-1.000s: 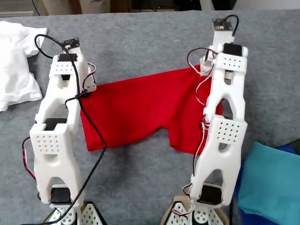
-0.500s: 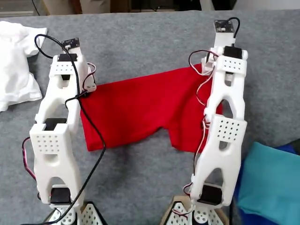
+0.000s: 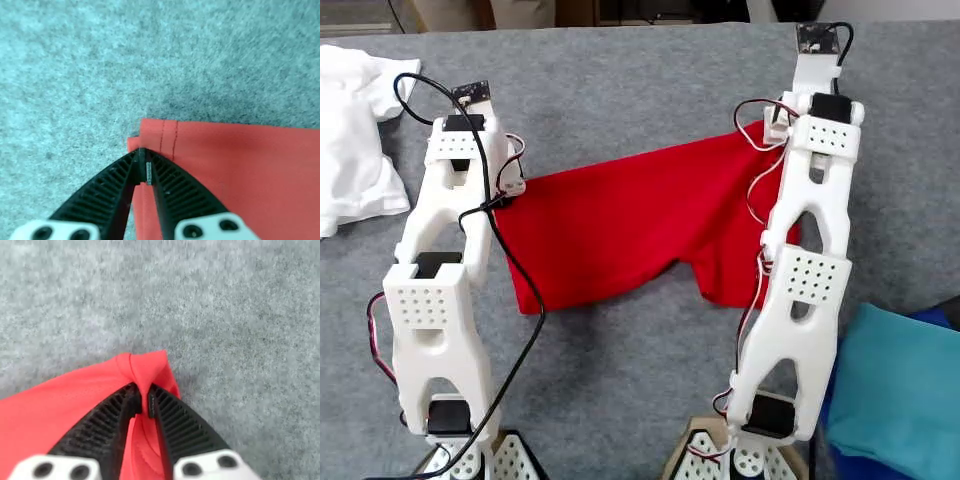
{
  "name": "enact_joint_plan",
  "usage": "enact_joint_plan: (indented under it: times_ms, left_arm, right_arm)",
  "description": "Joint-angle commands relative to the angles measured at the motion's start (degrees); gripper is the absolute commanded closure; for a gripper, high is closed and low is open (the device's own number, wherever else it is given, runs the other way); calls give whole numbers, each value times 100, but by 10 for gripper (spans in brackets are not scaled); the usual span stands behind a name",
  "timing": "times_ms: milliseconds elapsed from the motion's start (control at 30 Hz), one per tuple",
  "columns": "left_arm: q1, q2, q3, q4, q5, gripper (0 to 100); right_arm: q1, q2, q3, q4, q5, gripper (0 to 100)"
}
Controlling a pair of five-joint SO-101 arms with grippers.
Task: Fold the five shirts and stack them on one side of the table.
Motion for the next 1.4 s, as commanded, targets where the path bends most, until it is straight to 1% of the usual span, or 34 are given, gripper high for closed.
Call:
enact_joint_plan:
  times_ms: [0, 200, 400, 600, 667, 800, 867, 967, 1133, 1300, 1367]
  left_arm:
    - [-44, -48, -237, 35, 0, 980]
    - [-35, -40, -229, 35, 0, 980]
    - [-35, -31, -229, 35, -9, 980]
    - [-176, 180, -237, 26, -9, 980]
    - [-229, 277, -237, 35, -9, 980]
    - [-308, 347, -290, 9, -9, 980]
    - [-273, 374, -290, 9, -9, 980]
    - [-290, 382, -290, 0, -9, 980]
    - [-273, 382, -290, 0, -9, 980]
    - [-308, 391, -290, -9, -9, 980]
    - [-308, 391, -290, -9, -9, 980]
  right_arm:
    - [66, 66, -356, -457, -44, 993]
    - [-171, 127, -541, -703, 0, 993]
    - [-444, 136, -998, -659, 818, 993]
    - [-646, 154, -681, -712, 897, 992]
    - [-655, 154, -558, -712, 888, 966]
    - [-646, 154, -523, -703, 897, 833]
    - [-637, 145, -532, -677, 897, 805]
    - [-655, 154, -497, -712, 897, 838]
    - [-664, 189, -470, -791, 905, 946]
    - [-646, 470, -637, -730, 879, 930]
    - [-664, 514, -725, -554, 870, 932]
